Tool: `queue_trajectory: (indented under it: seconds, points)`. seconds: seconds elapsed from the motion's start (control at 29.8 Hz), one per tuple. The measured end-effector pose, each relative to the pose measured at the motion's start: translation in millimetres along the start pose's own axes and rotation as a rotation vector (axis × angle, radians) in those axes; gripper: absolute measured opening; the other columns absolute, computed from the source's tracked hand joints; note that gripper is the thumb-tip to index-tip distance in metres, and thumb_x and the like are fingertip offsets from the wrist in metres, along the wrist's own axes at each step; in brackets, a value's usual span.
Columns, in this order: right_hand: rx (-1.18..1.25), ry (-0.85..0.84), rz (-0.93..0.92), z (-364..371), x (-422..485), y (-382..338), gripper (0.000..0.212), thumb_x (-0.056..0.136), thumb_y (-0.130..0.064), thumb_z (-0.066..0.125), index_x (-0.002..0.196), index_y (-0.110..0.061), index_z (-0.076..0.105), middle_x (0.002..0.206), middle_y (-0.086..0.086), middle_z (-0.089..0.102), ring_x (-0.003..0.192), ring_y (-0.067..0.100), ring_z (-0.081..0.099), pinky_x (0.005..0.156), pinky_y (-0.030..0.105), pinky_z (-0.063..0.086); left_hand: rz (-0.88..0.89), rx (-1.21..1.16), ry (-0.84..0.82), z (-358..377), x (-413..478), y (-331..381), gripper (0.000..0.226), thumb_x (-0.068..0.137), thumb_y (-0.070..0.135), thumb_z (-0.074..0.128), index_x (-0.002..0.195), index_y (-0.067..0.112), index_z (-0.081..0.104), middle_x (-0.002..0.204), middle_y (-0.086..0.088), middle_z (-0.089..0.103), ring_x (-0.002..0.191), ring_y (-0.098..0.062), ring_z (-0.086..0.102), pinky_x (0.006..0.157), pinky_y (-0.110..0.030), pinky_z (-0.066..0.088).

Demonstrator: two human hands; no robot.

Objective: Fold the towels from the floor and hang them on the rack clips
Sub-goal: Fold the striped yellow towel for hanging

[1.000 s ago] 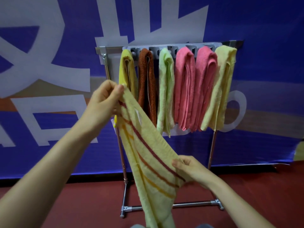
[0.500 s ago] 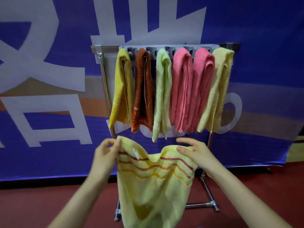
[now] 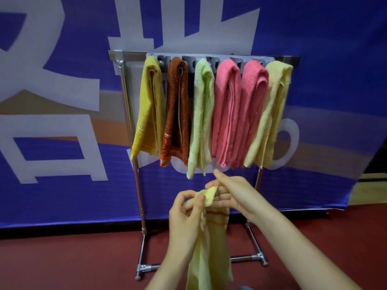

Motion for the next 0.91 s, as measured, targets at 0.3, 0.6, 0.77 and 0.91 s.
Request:
queue_trajectory:
  seconds: [0.3, 0.6, 0.77, 0.91]
  points:
    - [0.128, -0.012, 0.063, 3.4, -5.2, 12.1, 0.043, 0.092, -0.034, 0.044, 0.089, 0.002, 0.065, 0.088, 0.021, 0.069, 0.069, 0.019, 0.069, 0.055, 0.022, 0.055, 0.005, -0.038, -0.067, 2.6, -4.4, -11.0, 0.031, 0.062, 0.008, 0.071, 0.089, 0.011, 0.058, 0.076, 0.01, 0.074, 0.07, 0.0, 0.067, 0.063, -0.011, 0.05]
    - [0.165, -0.082, 0.042, 11.3, -10.6, 16.5, 0.042, 0.091, -0.03, 0.046, 0.101, 0.009, 0.061, 0.084, 0.023, 0.069, 0.074, 0.023, 0.07, 0.067, 0.026, 0.059, -0.031, 0.006, -0.001, -10.3, 4.3, -12.0, 0.011, 0.083, 0.001, 0.057, 0.078, 0.008, 0.064, 0.062, -0.004, 0.072, 0.059, -0.01, 0.067, 0.053, -0.017, 0.052]
    - [-0.124, -0.153, -0.004, 4.4, -20.9, 24.1, 0.02, 0.088, -0.024, 0.053, 0.093, -0.006, 0.059, 0.065, 0.008, 0.069, 0.06, 0.015, 0.066, 0.06, 0.022, 0.057, -0.113, 0.003, -0.048, -13.1, 10.9, -7.5, 0.011, 0.083, 0.008, 0.057, 0.076, 0.005, 0.066, 0.058, -0.008, 0.07, 0.054, -0.016, 0.065, 0.051, -0.021, 0.052]
    - [-0.336, -0.215, -0.062, -9.6, -19.3, 39.0, 0.01, 0.088, -0.018, 0.055, 0.082, -0.01, 0.053, 0.046, -0.002, 0.064, 0.042, 0.01, 0.056, 0.045, 0.02, 0.042, -0.138, 0.004, -0.085, -17.1, 17.6, 2.1, 0.008, 0.082, 0.007, 0.059, 0.08, 0.003, 0.065, 0.059, -0.006, 0.07, 0.056, -0.015, 0.065, 0.055, -0.023, 0.054]
Point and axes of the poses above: each hand's wrist, its own x-axis towards the middle knuckle, its own z-axis out of the palm, y = z × x, the point moved 8 cm from there along x, towards the middle knuckle
